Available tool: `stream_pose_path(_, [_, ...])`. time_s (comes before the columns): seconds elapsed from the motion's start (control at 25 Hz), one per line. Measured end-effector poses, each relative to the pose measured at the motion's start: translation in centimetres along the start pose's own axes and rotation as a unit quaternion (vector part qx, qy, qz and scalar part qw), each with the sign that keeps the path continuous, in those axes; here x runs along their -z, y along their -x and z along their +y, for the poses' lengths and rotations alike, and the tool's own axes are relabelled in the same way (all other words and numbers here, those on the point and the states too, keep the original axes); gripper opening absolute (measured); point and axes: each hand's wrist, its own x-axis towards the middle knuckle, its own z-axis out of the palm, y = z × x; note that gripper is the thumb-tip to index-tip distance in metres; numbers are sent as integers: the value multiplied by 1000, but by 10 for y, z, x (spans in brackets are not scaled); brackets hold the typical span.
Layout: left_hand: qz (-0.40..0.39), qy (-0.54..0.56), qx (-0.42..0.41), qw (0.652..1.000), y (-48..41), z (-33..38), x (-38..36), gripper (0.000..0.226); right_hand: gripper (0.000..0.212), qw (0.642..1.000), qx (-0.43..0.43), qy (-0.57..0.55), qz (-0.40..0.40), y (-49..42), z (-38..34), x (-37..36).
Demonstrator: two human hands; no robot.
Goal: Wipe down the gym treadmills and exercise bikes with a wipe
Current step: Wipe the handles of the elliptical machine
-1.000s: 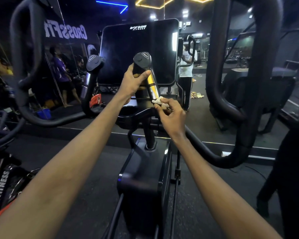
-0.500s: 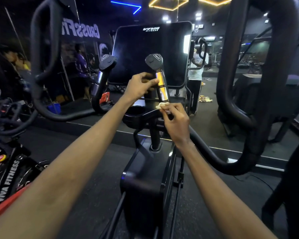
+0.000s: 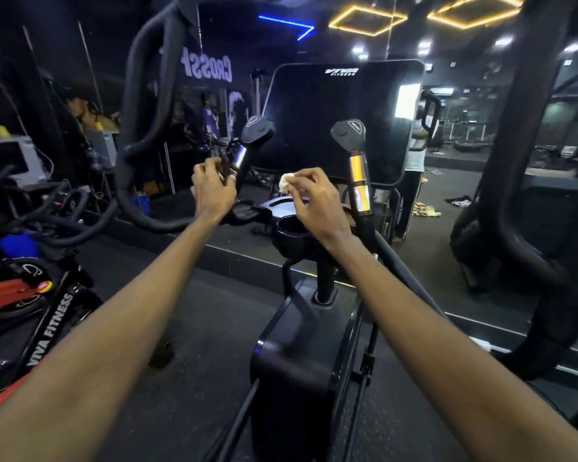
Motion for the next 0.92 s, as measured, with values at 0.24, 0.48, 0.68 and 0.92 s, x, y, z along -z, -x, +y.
stream_pose_path(0.24, [-170,30,-13,985,-21,-27,12,48,18,996,66,33,-38,-81,-14,-46])
stream_pose_path(0.48, [-192,48,-21,980,-15,-39,8,38,18,984,119,116,-63,-122,0,-66])
stream_pose_path(0.68, [-185,78,-24,979,-15,-54,1,43,18,966,154,169,-121,-117,-8,-87])
stream_pose_path(0.92, [-187,108,-36,976,-14,-61,-3,37,18,966,136,186,-121,-133,-1,-74])
